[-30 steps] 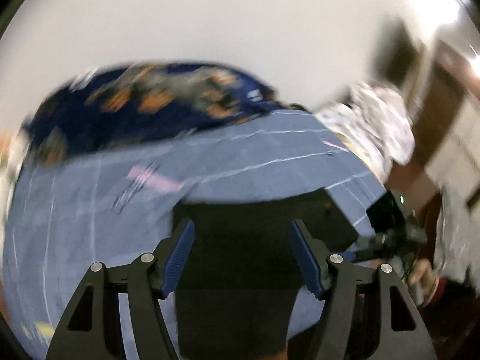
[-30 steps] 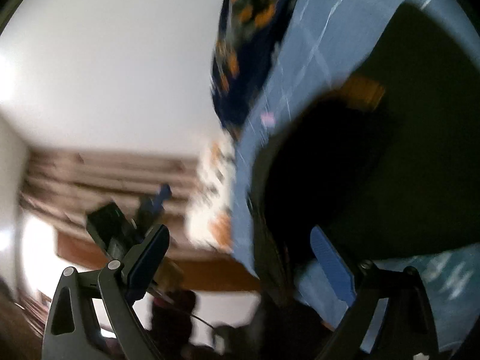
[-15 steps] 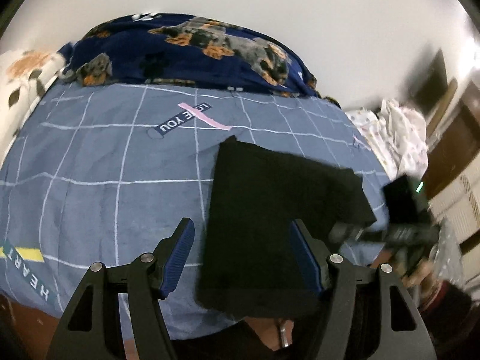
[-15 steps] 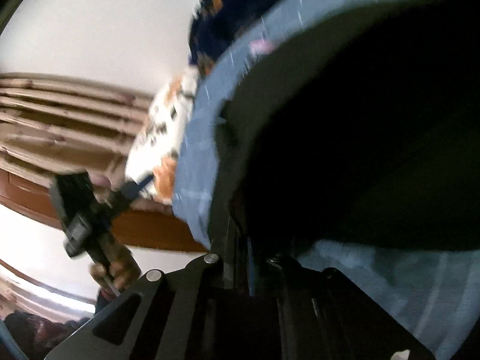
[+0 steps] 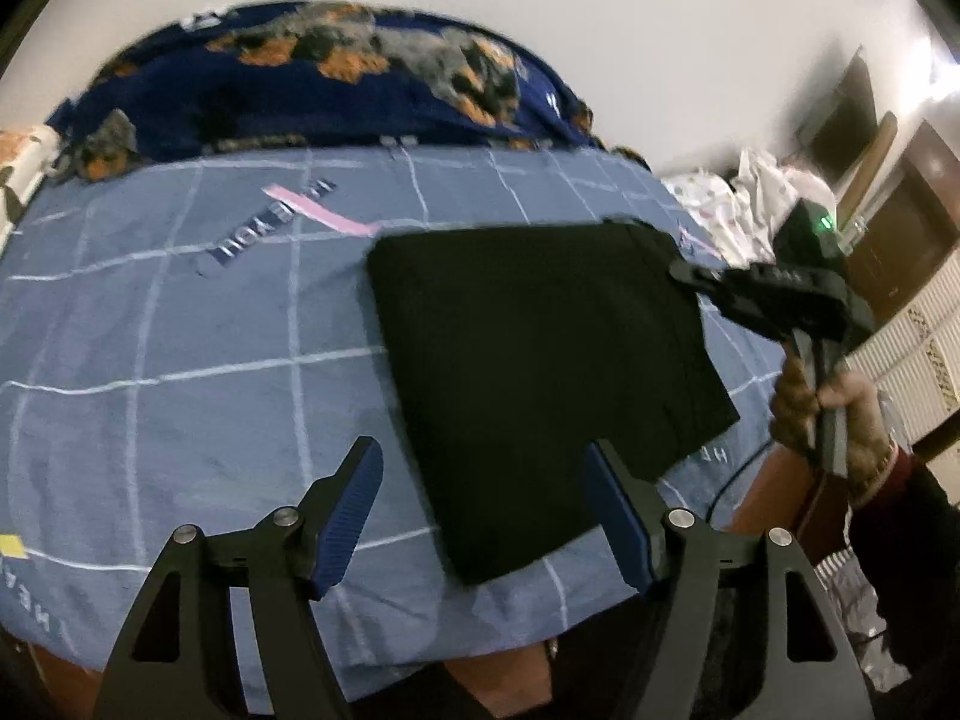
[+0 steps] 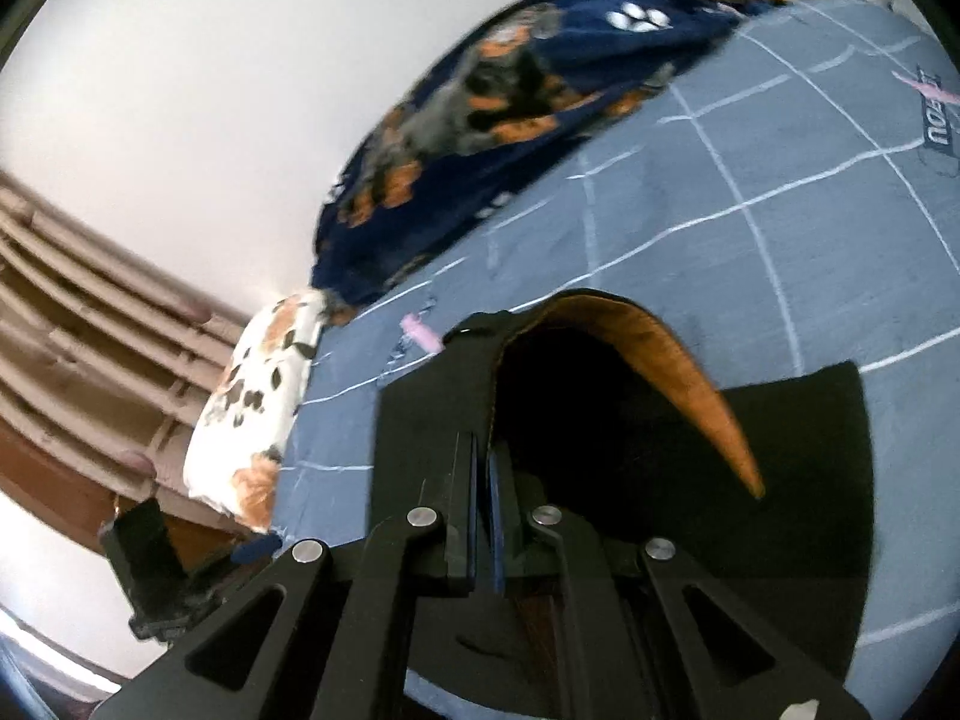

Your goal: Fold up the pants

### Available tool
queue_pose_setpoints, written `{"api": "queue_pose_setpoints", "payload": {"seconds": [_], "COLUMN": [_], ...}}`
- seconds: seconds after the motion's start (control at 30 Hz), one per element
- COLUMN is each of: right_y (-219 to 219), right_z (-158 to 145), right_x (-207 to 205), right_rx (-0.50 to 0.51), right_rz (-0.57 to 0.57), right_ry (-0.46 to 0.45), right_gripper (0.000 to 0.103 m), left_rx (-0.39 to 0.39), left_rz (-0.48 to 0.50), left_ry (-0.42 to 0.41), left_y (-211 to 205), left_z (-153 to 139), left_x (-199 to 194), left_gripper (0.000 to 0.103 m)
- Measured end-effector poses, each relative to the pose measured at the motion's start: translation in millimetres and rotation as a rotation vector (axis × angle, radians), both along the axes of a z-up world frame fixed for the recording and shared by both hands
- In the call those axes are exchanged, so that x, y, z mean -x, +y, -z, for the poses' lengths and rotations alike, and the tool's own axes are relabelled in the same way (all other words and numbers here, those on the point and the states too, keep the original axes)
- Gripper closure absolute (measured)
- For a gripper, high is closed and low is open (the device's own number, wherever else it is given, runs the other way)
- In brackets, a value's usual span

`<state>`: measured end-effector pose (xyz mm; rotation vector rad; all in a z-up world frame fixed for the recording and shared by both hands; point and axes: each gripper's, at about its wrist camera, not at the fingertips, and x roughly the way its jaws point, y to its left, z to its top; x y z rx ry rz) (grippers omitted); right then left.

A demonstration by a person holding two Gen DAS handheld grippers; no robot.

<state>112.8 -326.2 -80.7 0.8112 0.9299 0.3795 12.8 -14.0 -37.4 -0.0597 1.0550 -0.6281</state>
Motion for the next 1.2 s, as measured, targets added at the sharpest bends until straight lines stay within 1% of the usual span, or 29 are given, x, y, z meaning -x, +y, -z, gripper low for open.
{"api": "queue_pose_setpoints", "payload": {"seconds": [0.1,0.17,0.2,0.23,0.3,0.37,0.47,0.5,0.53,0.6,0.7,0.73,0.77,0.8,0.83,0.9,1.0,1.07,1.13,1.17,1.2], "right_y": [-5.5,-12.8,-20.7,-26.0,-42.3,-49.8,-53.9,-53.7,-52.7,-47.9,-25.9,-19.1,-12.4,-5.4,-1.6,-0.6,-8.9,-15.5,-25.3,-29.4,-32.3], "right_z": [11.6,19.9,26.3,30.1,31.5,31.6,36.9,40.5,46.0,56.1,59.3,58.2,56.0,54.4,54.4,48.8,22.8,10.5,12.4,18.6,26.2], "right_x": [-9.1,-17.7,-21.1,-21.7,-14.9,1.0,28.7,38.0,46.2,55.3,59.6,59.0,57.6,54.3,50.8,47.7,41.5,34.3,23.3,17.7,12.5], "right_rx": [0.020,-0.023,-0.069,-0.088,-0.085,-0.072,-0.031,-0.019,-0.029,-0.048,-0.047,-0.028,0.014,0.055,0.058,0.055,0.066,0.079,0.113,0.114,0.138], "right_rz": [0.014,0.012,0.033,0.059,0.104,0.092,0.053,0.044,0.032,0.007,-0.058,-0.075,-0.086,-0.102,-0.114,-0.102,-0.062,-0.046,-0.028,-0.028,-0.026], "right_ry": [-0.014,-0.020,-0.011,-0.004,0.003,0.013,0.040,0.054,0.070,0.098,0.078,0.071,0.065,0.069,0.077,0.064,-0.023,-0.064,-0.060,-0.045,-0.020], "right_gripper": [0.097,0.095,0.094,0.093,0.092,0.091,0.081,0.072,0.066,0.063,0.063,0.068,0.071,0.085,0.090,0.092,0.093,0.094,0.094,0.094,0.095], "left_rx": [-0.020,-0.030,-0.037,-0.047,-0.061,-0.055,-0.055,-0.047,-0.037,-0.022,-0.024,-0.029,-0.037,-0.045,-0.046,-0.034,-0.019,-0.012,-0.011,-0.013,-0.016], "left_rz": [0.029,0.049,0.060,0.068,0.087,0.112,0.133,0.135,0.135,0.129,0.131,0.132,0.132,0.129,0.124,0.115,0.097,0.090,0.086,0.086,0.087], "left_ry": [0.042,0.068,0.077,0.082,0.094,0.094,0.060,0.064,0.074,0.095,0.103,0.101,0.099,0.098,0.102,0.111,0.118,0.129,0.143,0.152,0.159], "left_y": [-17.8,-28.9,-34.1,-39.0,-46.9,-51.4,-54.1,-53.7,-54.3,-57.4,-60.0,-60.9,-61.3,-61.4,-61.3,-59.3,-55.7,-55.6,-56.1,-56.8,-57.7], "left_z": [16.5,27.1,31.9,35.5,41.9,43.0,40.4,40.5,41.1,43.0,43.7,43.5,43.7,44.1,44.6,44.6,43.5,45.0,48.0,50.0,51.9], "left_x": [0.6,2.0,2.9,3.9,6.1,8.8,10.7,10.0,7.4,2.1,-0.5,-0.8,-1.1,-1.3,-2.6,-3.5,-4.5,-6.5,-7.7,-8.0,-8.0], "left_gripper": [0.033,0.033,0.033,0.033,0.033,0.033,0.033,0.033,0.033,0.033,0.033,0.033,0.033,0.033,0.033,0.033,0.032,0.032,0.031,0.031,0.031]}}
